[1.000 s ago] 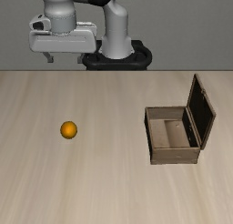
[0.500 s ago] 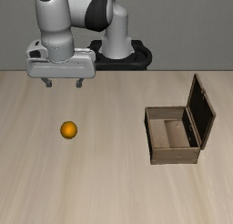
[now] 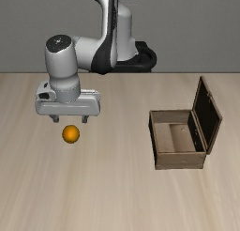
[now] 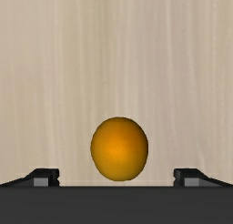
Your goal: Pick up the orange and put it in the box
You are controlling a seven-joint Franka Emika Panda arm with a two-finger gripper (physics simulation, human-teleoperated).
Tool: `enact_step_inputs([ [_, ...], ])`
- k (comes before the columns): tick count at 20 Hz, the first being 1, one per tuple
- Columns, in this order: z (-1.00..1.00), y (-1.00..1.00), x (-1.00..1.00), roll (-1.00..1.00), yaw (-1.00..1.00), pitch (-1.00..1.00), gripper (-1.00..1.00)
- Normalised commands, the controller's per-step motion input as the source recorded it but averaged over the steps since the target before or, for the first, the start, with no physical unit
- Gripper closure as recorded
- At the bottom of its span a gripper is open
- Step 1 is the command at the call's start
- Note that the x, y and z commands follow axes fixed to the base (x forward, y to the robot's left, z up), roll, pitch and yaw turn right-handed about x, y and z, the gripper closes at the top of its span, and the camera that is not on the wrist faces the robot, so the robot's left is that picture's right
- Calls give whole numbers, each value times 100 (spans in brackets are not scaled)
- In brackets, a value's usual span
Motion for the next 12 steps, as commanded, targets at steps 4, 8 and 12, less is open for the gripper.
enact_step_inputs([
  [4, -100, 0, 0, 0, 0, 0, -100],
  [8, -50, 0, 0, 0, 0, 0, 100],
  [12, 0, 0, 0, 0, 0, 0, 100],
])
